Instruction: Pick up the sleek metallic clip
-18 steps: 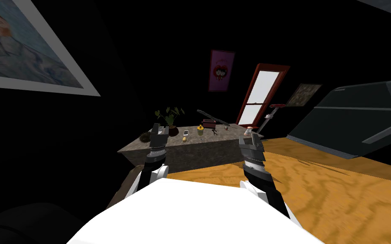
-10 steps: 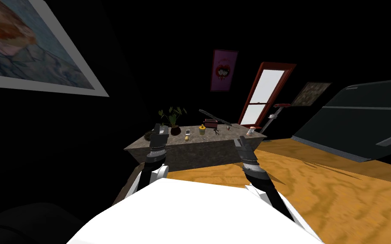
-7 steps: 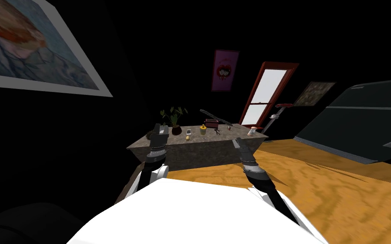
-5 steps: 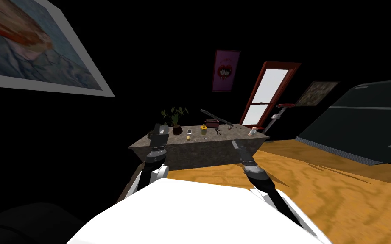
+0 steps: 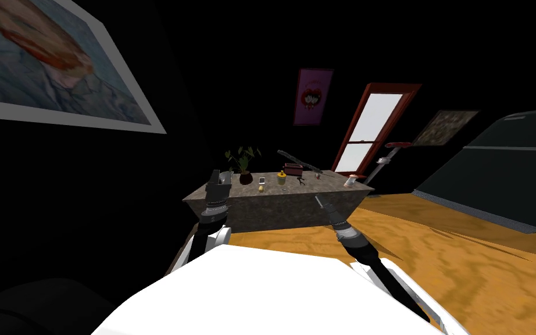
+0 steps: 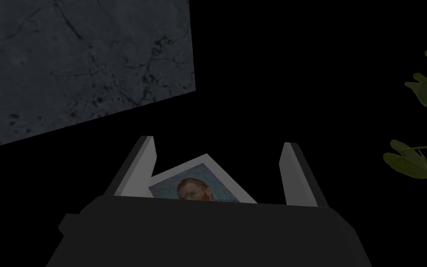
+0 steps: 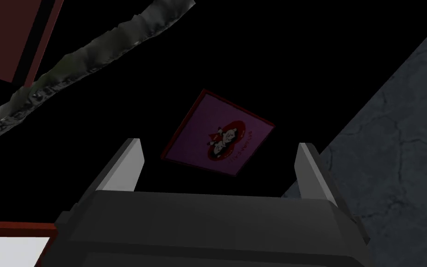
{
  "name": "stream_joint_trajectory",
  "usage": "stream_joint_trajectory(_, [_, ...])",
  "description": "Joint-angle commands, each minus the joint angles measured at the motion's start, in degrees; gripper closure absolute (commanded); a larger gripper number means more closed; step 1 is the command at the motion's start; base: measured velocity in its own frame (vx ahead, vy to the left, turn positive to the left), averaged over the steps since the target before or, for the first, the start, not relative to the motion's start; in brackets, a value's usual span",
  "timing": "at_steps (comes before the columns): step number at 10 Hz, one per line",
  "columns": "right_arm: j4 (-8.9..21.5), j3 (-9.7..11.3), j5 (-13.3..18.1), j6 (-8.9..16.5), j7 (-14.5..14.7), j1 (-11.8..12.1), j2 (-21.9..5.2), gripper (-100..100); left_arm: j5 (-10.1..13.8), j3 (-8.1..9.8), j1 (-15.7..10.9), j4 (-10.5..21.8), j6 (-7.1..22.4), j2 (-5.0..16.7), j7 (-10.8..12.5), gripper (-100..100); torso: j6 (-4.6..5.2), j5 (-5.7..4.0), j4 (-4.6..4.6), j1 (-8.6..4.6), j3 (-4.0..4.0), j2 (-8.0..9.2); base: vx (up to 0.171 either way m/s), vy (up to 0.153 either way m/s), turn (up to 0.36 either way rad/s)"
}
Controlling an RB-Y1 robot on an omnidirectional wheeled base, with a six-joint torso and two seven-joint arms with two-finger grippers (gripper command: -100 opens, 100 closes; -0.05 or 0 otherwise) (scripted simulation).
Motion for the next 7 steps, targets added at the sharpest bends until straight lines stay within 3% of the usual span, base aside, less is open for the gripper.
stream_joint_trajectory(1, [2.4,0.6,1.5,-0.8,0.5,-0.1,-2.9,-100,0.0,0.0,0.0,0.0,0.0,0.0,0.0,0,0.0,0.0,0.0,0.0,0.0,0.0,-0.021,0.045,0.079])
stream_joint_trajectory(4, [4.5,1.1,2.8,-1.4,1.0,-0.3,-8.2,-100,0.0,0.0,0.0,0.0,0.0,0.0,0.0,0,-0.01,0.0,0.0,0.04,0.0,0.0,-0.017,0.044,0.048])
stream_joint_trajectory(7, [9.1,2.4,5.6,-2.7,1.9,-0.9,-13.5,-100,0.0,0.0,0.0,0.0,0.0,0.0,0.0,0,0.01,0.0,0.0,-0.01,0.0,0.0,-0.017,0.043,0.077])
